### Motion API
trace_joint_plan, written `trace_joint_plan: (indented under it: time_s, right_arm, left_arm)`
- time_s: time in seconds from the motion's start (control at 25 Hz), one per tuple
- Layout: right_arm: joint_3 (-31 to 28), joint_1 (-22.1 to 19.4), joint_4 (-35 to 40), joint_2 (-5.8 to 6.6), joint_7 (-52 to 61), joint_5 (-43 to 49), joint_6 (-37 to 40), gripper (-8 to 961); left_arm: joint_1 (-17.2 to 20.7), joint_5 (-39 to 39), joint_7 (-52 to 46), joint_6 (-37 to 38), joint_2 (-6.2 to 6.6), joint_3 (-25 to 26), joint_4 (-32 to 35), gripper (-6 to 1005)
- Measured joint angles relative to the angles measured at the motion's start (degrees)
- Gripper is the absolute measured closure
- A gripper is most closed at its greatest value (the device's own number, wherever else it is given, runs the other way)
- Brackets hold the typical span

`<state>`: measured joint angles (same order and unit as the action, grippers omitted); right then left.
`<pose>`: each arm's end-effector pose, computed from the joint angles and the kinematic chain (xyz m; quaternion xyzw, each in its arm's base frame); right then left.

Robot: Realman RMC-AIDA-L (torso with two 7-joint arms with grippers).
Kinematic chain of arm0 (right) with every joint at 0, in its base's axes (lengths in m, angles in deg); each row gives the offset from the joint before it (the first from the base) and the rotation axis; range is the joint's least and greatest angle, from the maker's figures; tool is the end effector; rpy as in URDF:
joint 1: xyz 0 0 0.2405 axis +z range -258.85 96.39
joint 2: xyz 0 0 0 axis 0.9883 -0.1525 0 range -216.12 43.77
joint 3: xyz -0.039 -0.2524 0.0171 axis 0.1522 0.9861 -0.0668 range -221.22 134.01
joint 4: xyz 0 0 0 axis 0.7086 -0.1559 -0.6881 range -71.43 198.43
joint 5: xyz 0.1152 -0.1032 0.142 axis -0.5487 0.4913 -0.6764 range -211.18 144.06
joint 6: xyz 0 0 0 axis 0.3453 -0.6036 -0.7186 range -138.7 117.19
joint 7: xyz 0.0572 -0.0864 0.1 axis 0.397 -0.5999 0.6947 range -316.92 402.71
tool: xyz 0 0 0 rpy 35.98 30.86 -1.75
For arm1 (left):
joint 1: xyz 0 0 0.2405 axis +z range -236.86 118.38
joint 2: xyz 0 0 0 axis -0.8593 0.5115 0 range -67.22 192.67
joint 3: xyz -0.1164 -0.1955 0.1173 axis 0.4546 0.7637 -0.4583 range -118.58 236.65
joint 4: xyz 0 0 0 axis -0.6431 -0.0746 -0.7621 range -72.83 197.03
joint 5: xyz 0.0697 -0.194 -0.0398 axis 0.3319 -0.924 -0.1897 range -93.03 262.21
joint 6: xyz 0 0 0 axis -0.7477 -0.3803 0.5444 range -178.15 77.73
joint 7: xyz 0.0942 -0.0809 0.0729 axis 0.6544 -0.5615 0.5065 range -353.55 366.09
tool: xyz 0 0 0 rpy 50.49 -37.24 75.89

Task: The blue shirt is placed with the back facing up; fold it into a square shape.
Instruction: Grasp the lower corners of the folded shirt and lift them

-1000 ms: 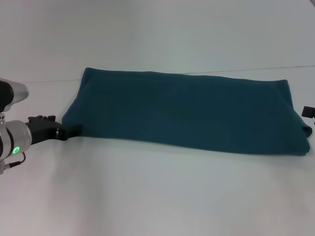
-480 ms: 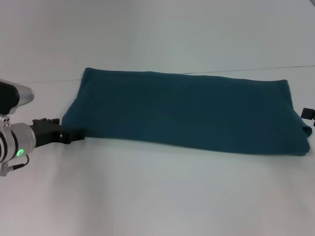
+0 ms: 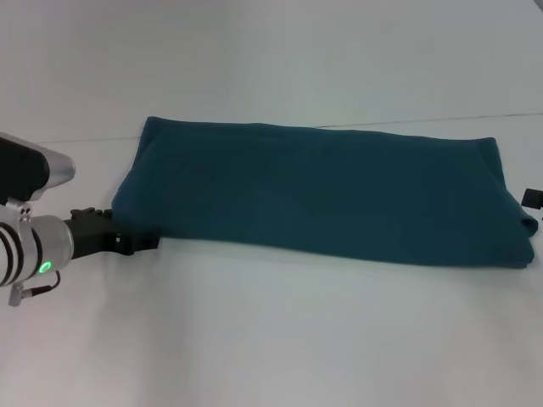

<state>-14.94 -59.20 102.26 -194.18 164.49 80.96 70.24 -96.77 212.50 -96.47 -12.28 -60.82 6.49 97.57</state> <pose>0.3648 0.3217 0.1180 -0.7149 0.5873 0.2807 0.2554 -0.2829 0.4145 -0.0374 -0.8634 -0.3392 -0.0369 0.3717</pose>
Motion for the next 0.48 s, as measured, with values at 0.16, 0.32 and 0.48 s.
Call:
trace_joint_plan:
  time_s: [0.16, 0.32, 0.48]
  right_arm:
    - [-0.5, -0.1, 0.0, 0.00, 0.0, 0.0, 0.2, 103]
    - [-0.5, -0.1, 0.0, -0.04, -0.3, 0.0, 0.2, 103]
    - [-0.5, -0.2, 0.0, -0.08, -0.4, 0.0, 0.2, 103]
  left_arm:
    - [0.1, 1.1, -0.3, 1.9, -0.10, 0.0, 0.9, 200]
    - [0.4, 1.2, -0.4, 2.7, -0.17, 0.0, 1.7, 218]
    - [0.7, 1.3, -0.5, 3.0, -0.25, 0.0, 2.4, 236]
